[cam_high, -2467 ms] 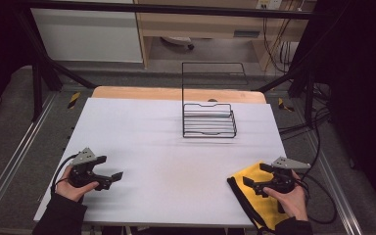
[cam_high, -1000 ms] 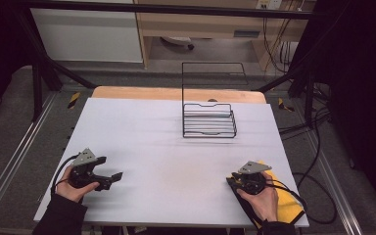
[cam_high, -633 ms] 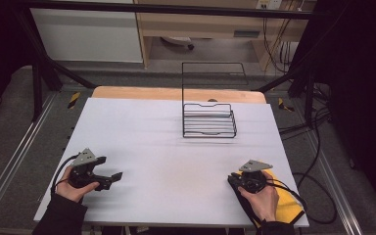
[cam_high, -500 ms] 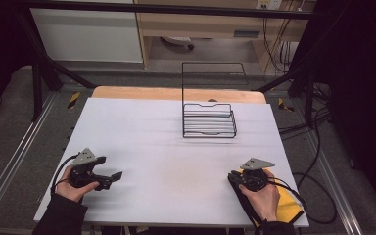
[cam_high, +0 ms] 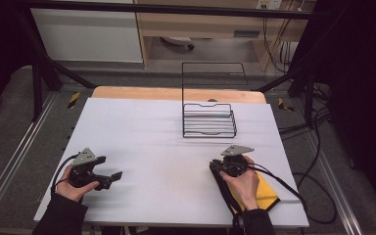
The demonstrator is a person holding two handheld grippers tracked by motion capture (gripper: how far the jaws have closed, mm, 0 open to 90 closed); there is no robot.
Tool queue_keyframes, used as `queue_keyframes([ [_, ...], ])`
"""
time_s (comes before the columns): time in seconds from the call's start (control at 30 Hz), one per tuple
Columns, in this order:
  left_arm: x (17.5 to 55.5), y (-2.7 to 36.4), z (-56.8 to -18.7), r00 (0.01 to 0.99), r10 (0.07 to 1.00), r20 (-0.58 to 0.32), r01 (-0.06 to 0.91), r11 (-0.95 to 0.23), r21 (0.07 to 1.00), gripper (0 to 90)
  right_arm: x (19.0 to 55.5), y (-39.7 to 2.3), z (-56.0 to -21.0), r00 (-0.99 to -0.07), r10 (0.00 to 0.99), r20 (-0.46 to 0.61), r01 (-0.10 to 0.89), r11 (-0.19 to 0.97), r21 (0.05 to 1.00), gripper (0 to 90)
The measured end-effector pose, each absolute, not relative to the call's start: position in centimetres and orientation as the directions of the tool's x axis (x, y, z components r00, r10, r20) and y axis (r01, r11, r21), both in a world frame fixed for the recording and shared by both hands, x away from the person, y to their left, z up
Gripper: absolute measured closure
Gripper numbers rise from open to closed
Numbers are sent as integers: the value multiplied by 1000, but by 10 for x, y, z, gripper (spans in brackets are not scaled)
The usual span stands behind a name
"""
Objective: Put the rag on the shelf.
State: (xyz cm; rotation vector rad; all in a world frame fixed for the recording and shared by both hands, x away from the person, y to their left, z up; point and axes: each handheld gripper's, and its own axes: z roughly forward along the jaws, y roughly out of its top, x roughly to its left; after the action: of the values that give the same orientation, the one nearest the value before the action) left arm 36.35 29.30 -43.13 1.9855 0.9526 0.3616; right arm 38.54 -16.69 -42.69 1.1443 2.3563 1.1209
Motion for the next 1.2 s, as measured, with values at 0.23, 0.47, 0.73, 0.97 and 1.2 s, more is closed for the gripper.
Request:
queue_keyframes([
  [0.23, 364, 293, -432, 663, 741, -105, 486, -320, 813, 59, 408, -137, -430, -650, 757, 73, 540, 392, 745, 818],
  [0.47, 364, 292, -433, 666, 738, -103, 486, -325, 811, 59, 420, -122, -440, -672, 739, 57, 541, 436, 719, 756],
  [0.73, 363, 292, -432, 666, 739, -102, 485, -324, 813, 59, 410, -139, -414, -681, 730, 60, 488, 391, 781, 434],
  [0.97, 363, 291, -433, 666, 739, -101, 488, -328, 809, 59, 395, -201, -408, -623, 779, 73, 528, 350, 774, 397],
  [1.2, 364, 289, -434, 667, 738, -102, 491, -333, 805, 59, 371, -256, -434, -572, 812, 121, 602, 315, 734, 441],
])
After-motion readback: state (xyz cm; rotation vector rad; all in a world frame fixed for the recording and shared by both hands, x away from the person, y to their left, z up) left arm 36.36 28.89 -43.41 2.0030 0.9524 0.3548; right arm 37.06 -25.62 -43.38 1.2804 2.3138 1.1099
